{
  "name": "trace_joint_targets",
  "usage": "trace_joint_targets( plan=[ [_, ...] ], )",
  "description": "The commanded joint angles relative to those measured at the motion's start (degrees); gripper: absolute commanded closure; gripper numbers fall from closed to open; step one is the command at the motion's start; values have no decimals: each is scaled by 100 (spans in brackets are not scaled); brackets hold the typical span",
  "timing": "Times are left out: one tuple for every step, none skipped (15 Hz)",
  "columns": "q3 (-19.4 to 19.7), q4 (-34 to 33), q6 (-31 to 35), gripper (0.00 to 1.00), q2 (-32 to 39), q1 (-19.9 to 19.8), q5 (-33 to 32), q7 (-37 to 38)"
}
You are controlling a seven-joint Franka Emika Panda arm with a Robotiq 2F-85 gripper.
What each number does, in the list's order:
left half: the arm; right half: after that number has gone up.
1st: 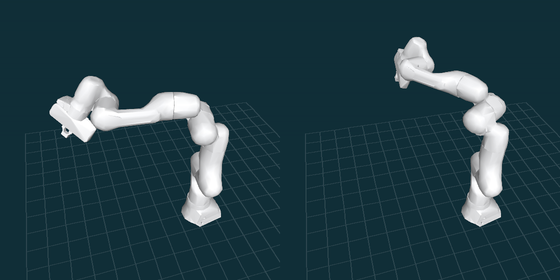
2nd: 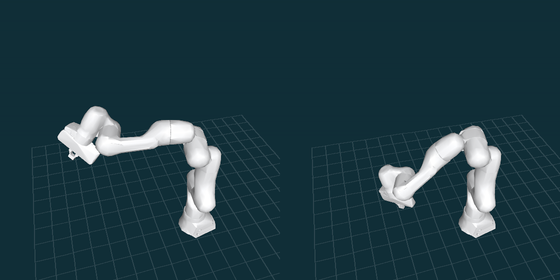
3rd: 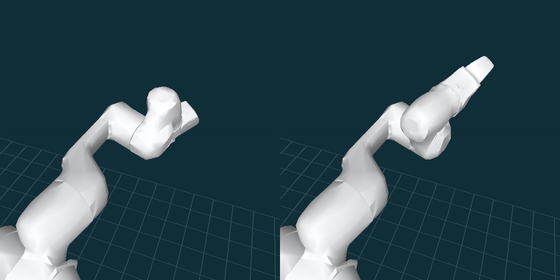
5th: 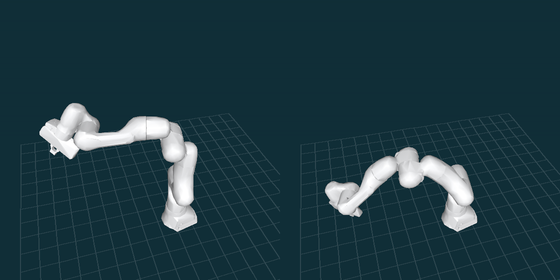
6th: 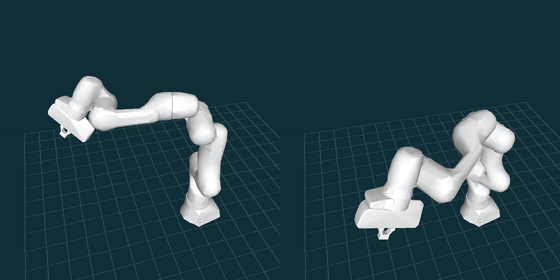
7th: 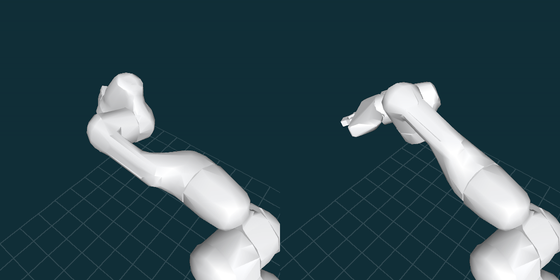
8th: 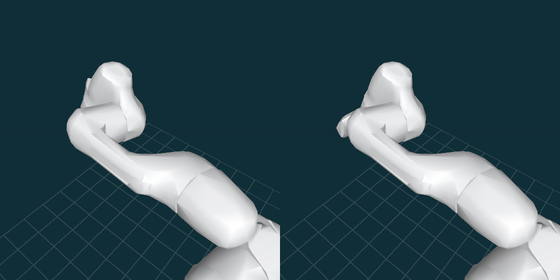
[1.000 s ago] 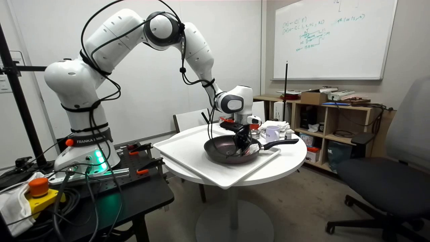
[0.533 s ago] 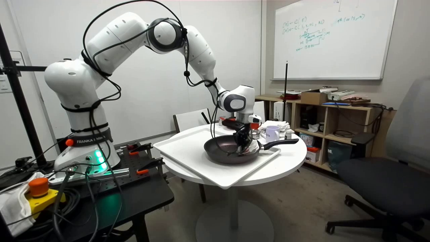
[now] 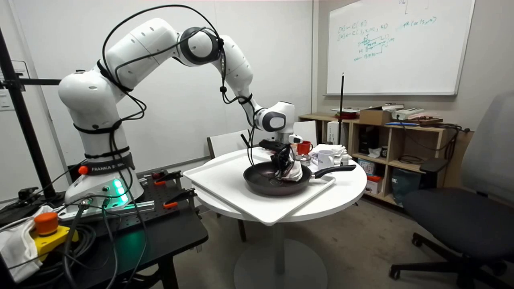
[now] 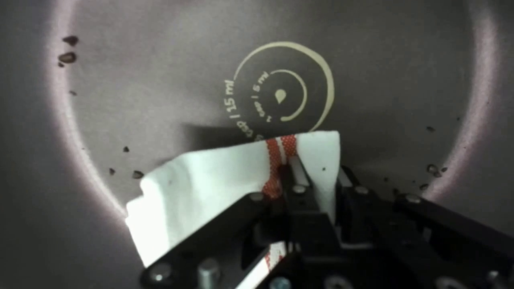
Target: Pick up the white and red towel and use it to wipe the black pan, set the towel down on the tray
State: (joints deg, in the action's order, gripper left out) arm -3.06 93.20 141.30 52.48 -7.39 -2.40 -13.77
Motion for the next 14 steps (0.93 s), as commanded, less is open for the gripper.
trace_joint_targets(
  plan=[
    [-152,289,45,96,128,162,-75,-282],
    [-175,441,102,96,47,179,-99,-369],
    [-192,646,205,96,-87,190,-109,-417],
    [-200,811,296,96,-202,203,-107,-433],
    [-232,1072,458,96,-387,189,-98,-476],
    [-257,1333,629,96,-561,181,-97,-498],
    [-276,1609,842,96,-733,182,-108,-513],
    [-299,1948,1115,96,-944,186,-123,-524],
    [-309,2239,1373,96,-1106,207,-146,-509],
    [-314,2580,1725,96,-1302,244,-180,-467],
    [-320,2882,2071,96,-1466,278,-221,-422],
    [-292,3190,2485,96,-1636,352,-292,-350],
    [-282,3518,2838,96,-1829,406,-350,-304],
    [-249,3790,3162,96,-1992,488,-409,-241]
  ],
)
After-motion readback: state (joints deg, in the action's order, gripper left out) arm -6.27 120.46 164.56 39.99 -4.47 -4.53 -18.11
